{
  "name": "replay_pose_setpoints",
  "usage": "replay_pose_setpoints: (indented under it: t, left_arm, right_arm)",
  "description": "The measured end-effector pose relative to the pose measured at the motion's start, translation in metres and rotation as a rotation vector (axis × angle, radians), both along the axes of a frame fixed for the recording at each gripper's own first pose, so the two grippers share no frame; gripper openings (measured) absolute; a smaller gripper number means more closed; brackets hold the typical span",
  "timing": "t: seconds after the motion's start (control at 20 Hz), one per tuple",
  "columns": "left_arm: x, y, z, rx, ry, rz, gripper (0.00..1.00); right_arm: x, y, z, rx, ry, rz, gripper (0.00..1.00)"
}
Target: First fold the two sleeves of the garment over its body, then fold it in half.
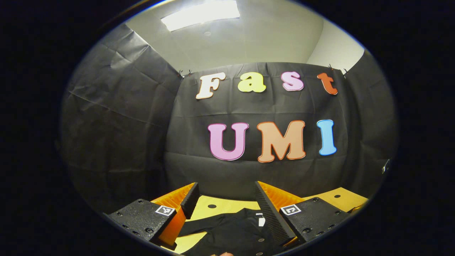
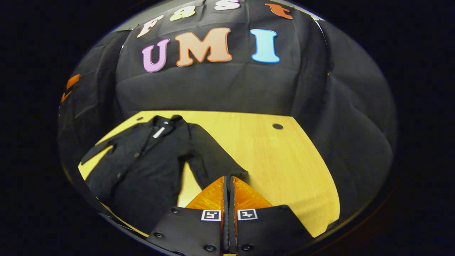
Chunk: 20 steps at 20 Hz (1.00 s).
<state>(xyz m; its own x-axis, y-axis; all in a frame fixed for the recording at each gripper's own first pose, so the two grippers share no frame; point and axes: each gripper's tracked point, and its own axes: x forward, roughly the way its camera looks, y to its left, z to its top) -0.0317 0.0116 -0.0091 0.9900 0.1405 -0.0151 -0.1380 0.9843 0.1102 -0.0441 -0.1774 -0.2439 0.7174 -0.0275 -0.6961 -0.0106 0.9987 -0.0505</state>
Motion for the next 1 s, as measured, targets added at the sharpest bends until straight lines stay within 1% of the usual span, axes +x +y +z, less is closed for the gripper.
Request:
replay_pose_setpoints:
  t: [0.05, 0.1, 0.2, 0.55, 0.7, 0.75, 0.8, 0.85, 0.9, 0.95, 1.0]
  left_arm:
    - [0.001, 0.012, 0.004, 0.004, -0.014, 0.01, 0.92]
    - [0.004, 0.026, 0.005, 0.007, -0.009, 0.018, 0.92]
    - [0.005, 0.049, 0.007, 0.004, -0.013, 0.03, 0.92]
    - [0.005, 0.121, -0.007, -0.026, 0.009, 0.083, 0.92]
    - [0.003, 0.149, -0.016, -0.03, 0.026, 0.098, 0.92]
    - [0.003, 0.16, -0.02, -0.031, 0.033, 0.104, 0.92]
    - [0.003, 0.169, -0.024, -0.033, 0.043, 0.107, 0.92]
    - [0.003, 0.178, -0.029, -0.034, 0.054, 0.108, 0.92]
    - [0.003, 0.188, -0.031, -0.033, 0.062, 0.109, 0.92]
    - [0.004, 0.199, -0.034, -0.031, 0.072, 0.11, 0.93]
    - [0.003, 0.208, -0.035, -0.029, 0.076, 0.111, 0.92]
  right_arm:
    - [0.01, 0.013, 0.009, -0.006, -0.017, 0.016, 0.02]
    - [0.03, 0.04, 0.025, 0.018, -0.061, 0.033, 0.02]
    - [0.054, 0.077, 0.042, 0.053, -0.104, 0.056, 0.02]
    - [0.117, 0.196, 0.07, 0.064, -0.161, 0.201, 0.02]
    - [0.139, 0.243, 0.071, 0.066, -0.166, 0.251, 0.02]
    - [0.145, 0.26, 0.07, 0.069, -0.166, 0.266, 0.06]
    - [0.15, 0.277, 0.07, 0.071, -0.172, 0.284, 0.02]
    - [0.157, 0.296, 0.069, 0.071, -0.174, 0.304, 0.02]
    - [0.161, 0.314, 0.066, 0.071, -0.175, 0.323, 0.0]
    - [0.168, 0.343, 0.059, 0.072, -0.17, 0.353, 0.0]
    - [0.171, 0.361, 0.055, 0.074, -0.166, 0.37, 0.0]
